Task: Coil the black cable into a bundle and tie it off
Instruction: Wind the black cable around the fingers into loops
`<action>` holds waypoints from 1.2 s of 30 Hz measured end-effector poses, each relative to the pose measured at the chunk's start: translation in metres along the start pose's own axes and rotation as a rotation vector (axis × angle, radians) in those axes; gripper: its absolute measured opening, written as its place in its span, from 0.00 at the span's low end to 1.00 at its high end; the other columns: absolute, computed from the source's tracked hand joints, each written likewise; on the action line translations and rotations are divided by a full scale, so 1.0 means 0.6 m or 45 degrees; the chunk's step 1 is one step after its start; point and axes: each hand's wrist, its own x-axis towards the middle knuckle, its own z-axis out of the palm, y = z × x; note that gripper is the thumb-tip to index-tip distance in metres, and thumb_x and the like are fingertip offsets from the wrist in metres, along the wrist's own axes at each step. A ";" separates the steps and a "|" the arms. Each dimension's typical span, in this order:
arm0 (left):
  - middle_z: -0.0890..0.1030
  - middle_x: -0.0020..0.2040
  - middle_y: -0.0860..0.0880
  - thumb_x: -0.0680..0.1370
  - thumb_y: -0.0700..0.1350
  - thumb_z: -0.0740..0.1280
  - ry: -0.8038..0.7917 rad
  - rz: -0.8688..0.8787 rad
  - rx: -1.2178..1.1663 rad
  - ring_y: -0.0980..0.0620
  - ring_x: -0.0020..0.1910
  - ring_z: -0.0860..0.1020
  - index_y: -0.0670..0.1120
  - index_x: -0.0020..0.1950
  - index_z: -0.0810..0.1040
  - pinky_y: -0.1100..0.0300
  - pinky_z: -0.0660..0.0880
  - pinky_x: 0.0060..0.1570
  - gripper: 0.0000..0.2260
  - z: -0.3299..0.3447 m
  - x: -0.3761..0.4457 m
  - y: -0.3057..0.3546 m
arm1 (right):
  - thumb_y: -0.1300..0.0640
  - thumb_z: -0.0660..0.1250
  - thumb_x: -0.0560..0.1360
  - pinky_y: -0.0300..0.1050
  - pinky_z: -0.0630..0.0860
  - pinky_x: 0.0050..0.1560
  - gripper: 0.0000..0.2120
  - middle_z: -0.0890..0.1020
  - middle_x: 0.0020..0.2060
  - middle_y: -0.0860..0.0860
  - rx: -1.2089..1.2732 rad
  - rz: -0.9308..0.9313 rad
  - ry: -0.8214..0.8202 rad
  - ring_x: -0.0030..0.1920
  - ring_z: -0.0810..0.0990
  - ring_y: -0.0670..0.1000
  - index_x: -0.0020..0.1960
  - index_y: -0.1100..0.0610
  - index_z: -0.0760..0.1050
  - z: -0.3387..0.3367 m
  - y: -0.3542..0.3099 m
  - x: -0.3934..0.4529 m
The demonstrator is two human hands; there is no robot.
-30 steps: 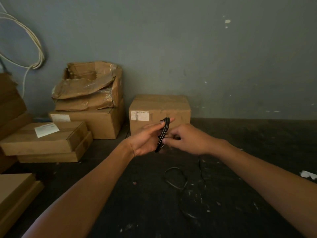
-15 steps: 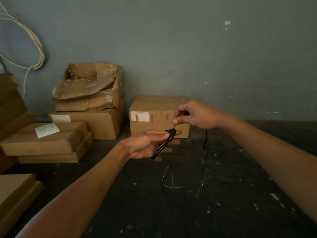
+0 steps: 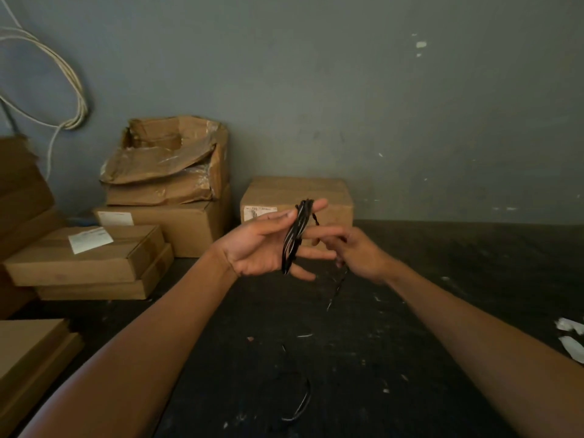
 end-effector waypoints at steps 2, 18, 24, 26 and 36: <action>0.62 0.77 0.38 0.79 0.49 0.63 -0.004 0.046 -0.003 0.31 0.74 0.58 0.54 0.76 0.65 0.29 0.62 0.62 0.24 0.000 0.006 0.011 | 0.57 0.55 0.83 0.43 0.72 0.34 0.11 0.74 0.35 0.49 0.007 0.050 -0.010 0.32 0.70 0.45 0.54 0.52 0.76 0.032 0.014 -0.013; 0.70 0.74 0.43 0.78 0.53 0.59 0.515 0.229 -0.033 0.34 0.69 0.70 0.60 0.71 0.69 0.27 0.64 0.62 0.21 -0.054 0.014 -0.005 | 0.48 0.52 0.83 0.41 0.65 0.26 0.15 0.68 0.33 0.48 0.074 0.150 -0.406 0.26 0.66 0.43 0.59 0.53 0.73 0.144 -0.034 -0.062; 0.73 0.70 0.42 0.79 0.50 0.57 0.624 0.227 -0.012 0.38 0.73 0.65 0.55 0.69 0.72 0.36 0.62 0.69 0.17 -0.051 0.012 -0.017 | 0.51 0.56 0.83 0.32 0.65 0.26 0.15 0.70 0.29 0.45 -0.159 0.007 -0.272 0.23 0.69 0.39 0.49 0.57 0.78 0.097 -0.077 -0.045; 0.74 0.69 0.41 0.79 0.49 0.58 0.645 0.219 -0.001 0.37 0.73 0.66 0.54 0.67 0.73 0.42 0.67 0.67 0.17 -0.049 0.012 -0.020 | 0.52 0.57 0.83 0.33 0.63 0.25 0.15 0.71 0.24 0.43 -0.194 -0.022 -0.253 0.22 0.68 0.40 0.47 0.57 0.79 0.076 -0.089 -0.038; 0.76 0.62 0.41 0.78 0.49 0.65 0.651 0.084 0.124 0.41 0.61 0.71 0.48 0.68 0.76 0.41 0.63 0.72 0.19 -0.056 0.007 -0.039 | 0.52 0.66 0.79 0.30 0.66 0.30 0.09 0.78 0.34 0.44 -0.643 -0.144 -0.260 0.29 0.74 0.35 0.44 0.55 0.80 -0.012 -0.143 -0.001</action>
